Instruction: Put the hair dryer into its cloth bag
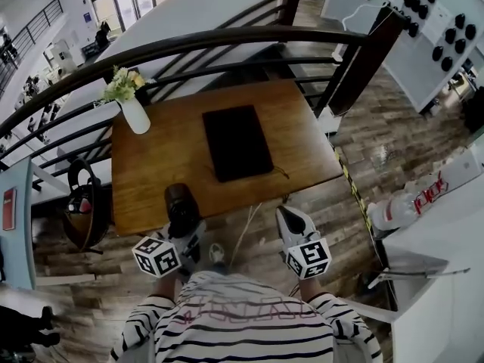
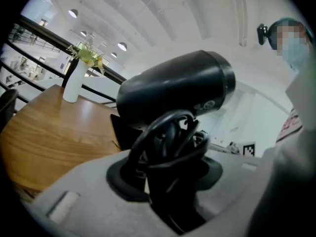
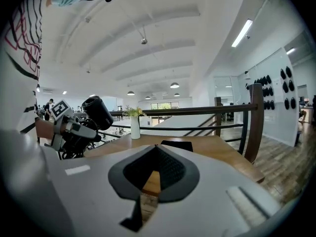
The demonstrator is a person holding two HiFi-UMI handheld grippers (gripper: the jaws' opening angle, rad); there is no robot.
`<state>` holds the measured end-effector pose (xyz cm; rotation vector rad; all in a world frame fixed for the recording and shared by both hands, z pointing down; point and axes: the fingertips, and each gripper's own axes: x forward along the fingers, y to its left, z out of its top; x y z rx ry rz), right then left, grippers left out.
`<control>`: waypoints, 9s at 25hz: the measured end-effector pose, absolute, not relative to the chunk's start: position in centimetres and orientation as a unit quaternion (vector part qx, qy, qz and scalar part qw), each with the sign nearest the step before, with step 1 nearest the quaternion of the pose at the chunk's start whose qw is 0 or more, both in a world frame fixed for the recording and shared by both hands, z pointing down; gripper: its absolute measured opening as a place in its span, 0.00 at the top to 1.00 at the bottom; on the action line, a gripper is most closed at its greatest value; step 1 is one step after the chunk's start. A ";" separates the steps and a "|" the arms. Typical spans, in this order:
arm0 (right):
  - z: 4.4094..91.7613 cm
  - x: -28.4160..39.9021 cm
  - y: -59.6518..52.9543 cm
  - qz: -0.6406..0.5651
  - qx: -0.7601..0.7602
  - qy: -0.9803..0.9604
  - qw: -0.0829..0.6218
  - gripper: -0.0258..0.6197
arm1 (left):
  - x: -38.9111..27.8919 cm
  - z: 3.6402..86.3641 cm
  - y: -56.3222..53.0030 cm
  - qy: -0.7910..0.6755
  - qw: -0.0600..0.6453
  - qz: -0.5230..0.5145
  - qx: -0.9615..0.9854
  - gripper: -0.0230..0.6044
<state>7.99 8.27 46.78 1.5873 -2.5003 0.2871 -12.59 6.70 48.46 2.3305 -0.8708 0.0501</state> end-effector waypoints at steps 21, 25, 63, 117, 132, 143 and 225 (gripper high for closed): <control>49.3 3.2 -7.4 0.080 0.503 -0.844 0.171 0.77 | -17.9 49.7 -7.4 -0.333 0.324 0.034 0.885 0.67; 51.0 4.5 -10.1 0.060 0.476 -0.851 0.214 0.74 | -17.3 50.4 -8.7 -0.352 0.327 0.033 0.876 0.67; 70.5 10.5 -16.3 -0.125 0.079 -0.813 0.563 0.91 | -10.2 57.8 -6.2 -0.485 0.379 0.052 0.787 0.68; 60.0 -1.0 -15.2 0.413 0.186 -0.879 0.149 0.94 | -8.9 63.7 -5.4 -0.427 0.419 0.183 0.780 0.69; 57.2 -1.1 -14.6 0.394 0.179 -0.893 0.124 0.94 | -6.2 66.3 -5.1 -0.390 0.437 0.268 0.765 0.69; 57.5 -0.2 -12.6 0.386 0.171 -0.895 0.145 0.94 | -6.0 68.0 -6.1 -0.385 0.431 0.316 0.753 0.69; 60.0 -1.2 -8.8 0.169 0.149 -0.941 0.253 0.94 | -4.3 67.1 -13.3 -0.367 0.373 0.265 0.810 0.52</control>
